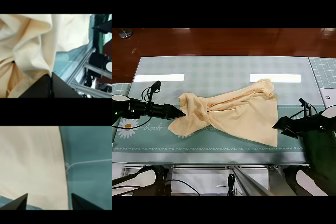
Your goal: Fold the shirts.
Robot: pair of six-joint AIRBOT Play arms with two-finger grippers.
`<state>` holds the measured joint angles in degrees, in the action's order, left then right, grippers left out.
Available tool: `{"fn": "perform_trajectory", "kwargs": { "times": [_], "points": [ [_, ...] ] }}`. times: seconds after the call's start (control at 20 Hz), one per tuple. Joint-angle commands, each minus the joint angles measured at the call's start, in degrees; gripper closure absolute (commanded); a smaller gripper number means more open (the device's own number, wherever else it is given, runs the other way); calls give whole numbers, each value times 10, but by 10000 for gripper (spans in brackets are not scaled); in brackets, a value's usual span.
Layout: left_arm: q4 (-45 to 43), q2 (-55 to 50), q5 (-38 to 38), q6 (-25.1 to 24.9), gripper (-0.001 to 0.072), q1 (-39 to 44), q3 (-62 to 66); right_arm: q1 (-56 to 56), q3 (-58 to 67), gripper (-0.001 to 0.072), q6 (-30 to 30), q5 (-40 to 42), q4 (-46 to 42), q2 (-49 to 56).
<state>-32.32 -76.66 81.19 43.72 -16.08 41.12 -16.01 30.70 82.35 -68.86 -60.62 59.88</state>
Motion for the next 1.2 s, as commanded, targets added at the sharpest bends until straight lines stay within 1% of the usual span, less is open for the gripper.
{"fn": "perform_trajectory", "kwargs": {
  "times": [0.0,0.45,0.55,0.65,0.75,0.8,0.85,0.9,0.95,1.05,1.15],
  "points": [
    [0,0,7,0,680,0,1,23,-2,90,25,-19,-36,0],
    [0,0,2,0,680,2,1,26,-2,91,30,-19,-43,10],
    [0,0,-4,0,680,2,1,59,-2,90,30,-5,-42,37],
    [0,0,-6,0,680,2,1,110,-2,91,25,33,-10,60],
    [0,0,-6,0,680,2,1,147,0,103,8,79,58,68],
    [0,0,-6,0,680,2,1,161,7,231,3,90,74,70],
    [0,0,-6,1,680,2,1,173,21,491,-8,88,79,72],
    [4,0,-7,9,680,2,1,184,38,684,-27,77,80,72],
    [32,0,-5,20,680,1,4,191,65,686,-38,59,77,72],
    [135,22,-5,-7,681,2,25,193,151,687,-37,16,64,72],
    [256,64,-32,0,681,0,92,193,299,687,-9,-21,30,72]
  ]
}}
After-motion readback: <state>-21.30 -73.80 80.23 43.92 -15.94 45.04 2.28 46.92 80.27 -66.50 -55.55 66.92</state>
